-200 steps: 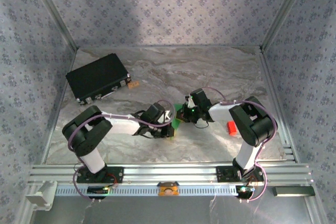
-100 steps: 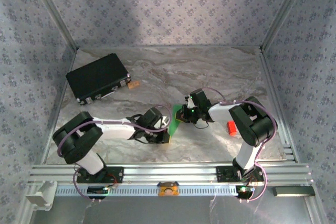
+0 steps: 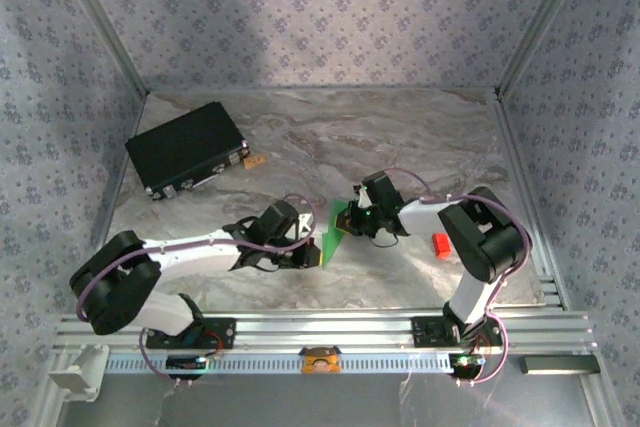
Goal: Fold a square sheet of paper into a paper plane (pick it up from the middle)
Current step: Fold the wing for the fifth time at the center of the table.
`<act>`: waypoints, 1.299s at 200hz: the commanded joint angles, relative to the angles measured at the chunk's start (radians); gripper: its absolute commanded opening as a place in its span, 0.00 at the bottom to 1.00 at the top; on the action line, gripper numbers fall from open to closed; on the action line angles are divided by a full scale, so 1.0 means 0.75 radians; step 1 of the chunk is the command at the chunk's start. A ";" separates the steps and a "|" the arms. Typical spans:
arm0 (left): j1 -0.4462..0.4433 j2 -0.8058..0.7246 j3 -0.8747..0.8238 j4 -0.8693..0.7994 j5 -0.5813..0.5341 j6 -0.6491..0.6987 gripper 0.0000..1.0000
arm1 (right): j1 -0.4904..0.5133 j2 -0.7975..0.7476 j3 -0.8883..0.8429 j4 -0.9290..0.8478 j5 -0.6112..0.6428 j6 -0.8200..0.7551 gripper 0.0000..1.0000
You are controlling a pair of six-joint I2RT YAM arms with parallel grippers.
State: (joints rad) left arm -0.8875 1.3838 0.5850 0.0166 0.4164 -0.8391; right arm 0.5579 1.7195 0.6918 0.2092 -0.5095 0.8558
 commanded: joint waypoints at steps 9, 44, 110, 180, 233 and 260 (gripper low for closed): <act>0.043 0.024 0.001 0.131 -0.009 -0.066 0.03 | 0.027 -0.027 -0.085 -0.100 0.086 0.056 0.07; 0.057 0.131 0.056 0.222 0.050 -0.096 0.02 | 0.040 -0.074 -0.128 -0.059 0.094 0.099 0.07; 0.054 0.343 0.123 0.401 0.089 -0.169 0.02 | 0.035 -0.081 -0.135 -0.049 0.104 0.107 0.07; 0.058 0.465 0.173 0.456 0.091 -0.176 0.03 | 0.033 -0.082 -0.138 -0.050 0.104 0.107 0.07; 0.055 0.536 0.197 0.289 0.007 -0.174 0.00 | 0.026 -0.108 -0.149 -0.020 0.096 0.103 0.09; 0.051 0.517 0.136 0.240 0.021 -0.170 0.00 | -0.011 -0.166 -0.147 -0.038 0.090 0.057 0.11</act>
State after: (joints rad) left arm -0.8490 1.7683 0.7200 0.2985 0.4553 -0.9707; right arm 0.5755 1.6371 0.5976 0.2424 -0.4728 0.9272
